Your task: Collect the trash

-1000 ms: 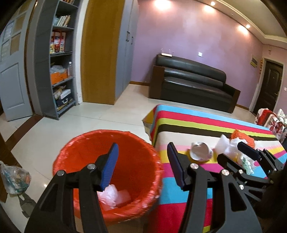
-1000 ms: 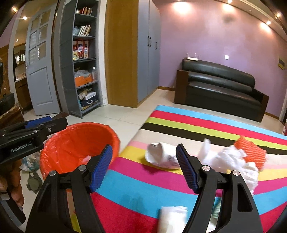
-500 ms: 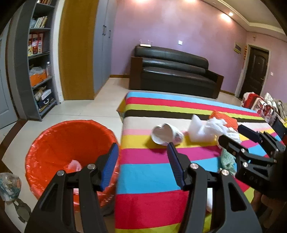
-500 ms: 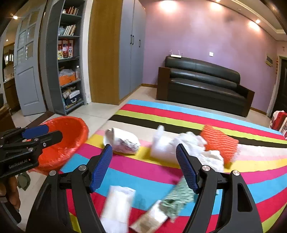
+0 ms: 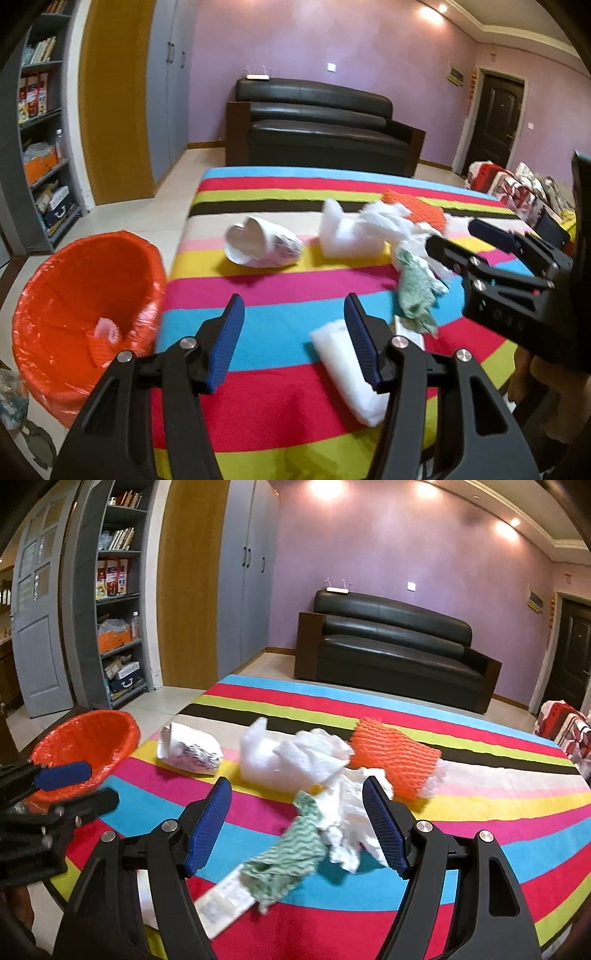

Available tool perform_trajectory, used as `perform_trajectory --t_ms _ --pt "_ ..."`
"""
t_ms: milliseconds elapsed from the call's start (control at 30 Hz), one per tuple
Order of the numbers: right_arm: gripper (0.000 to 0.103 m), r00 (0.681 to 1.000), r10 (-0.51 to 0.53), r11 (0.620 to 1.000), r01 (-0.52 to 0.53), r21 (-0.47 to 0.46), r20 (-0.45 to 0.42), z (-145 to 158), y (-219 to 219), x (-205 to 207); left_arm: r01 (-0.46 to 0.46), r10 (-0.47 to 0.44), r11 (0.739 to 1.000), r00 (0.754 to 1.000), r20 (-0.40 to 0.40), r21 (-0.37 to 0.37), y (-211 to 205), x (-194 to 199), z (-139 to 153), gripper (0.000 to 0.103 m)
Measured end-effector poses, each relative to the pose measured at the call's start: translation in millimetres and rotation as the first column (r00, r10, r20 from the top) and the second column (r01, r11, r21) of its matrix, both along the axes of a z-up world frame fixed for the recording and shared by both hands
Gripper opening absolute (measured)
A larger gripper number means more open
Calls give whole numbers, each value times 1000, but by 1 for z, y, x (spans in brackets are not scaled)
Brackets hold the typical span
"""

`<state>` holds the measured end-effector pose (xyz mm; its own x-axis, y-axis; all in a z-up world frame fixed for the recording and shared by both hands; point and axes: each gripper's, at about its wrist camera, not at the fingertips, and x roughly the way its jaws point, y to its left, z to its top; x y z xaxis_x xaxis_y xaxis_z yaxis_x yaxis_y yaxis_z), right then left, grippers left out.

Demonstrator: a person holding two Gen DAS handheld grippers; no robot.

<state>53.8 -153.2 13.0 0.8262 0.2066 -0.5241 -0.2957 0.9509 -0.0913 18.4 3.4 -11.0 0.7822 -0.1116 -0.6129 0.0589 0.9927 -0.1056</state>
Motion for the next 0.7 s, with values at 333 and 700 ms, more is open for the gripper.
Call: perform_trajectory --t_ms 333,700 --pt "70 999 -31 1000 31 -1 -10 -3 -17 3 57 -58 998 996 -63 -23 -27 1 -20 54" --pt "70 997 -70 998 70 4 -41 -9 -33 8 61 -68 997 983 -170 -49 -45 12 -42 54"
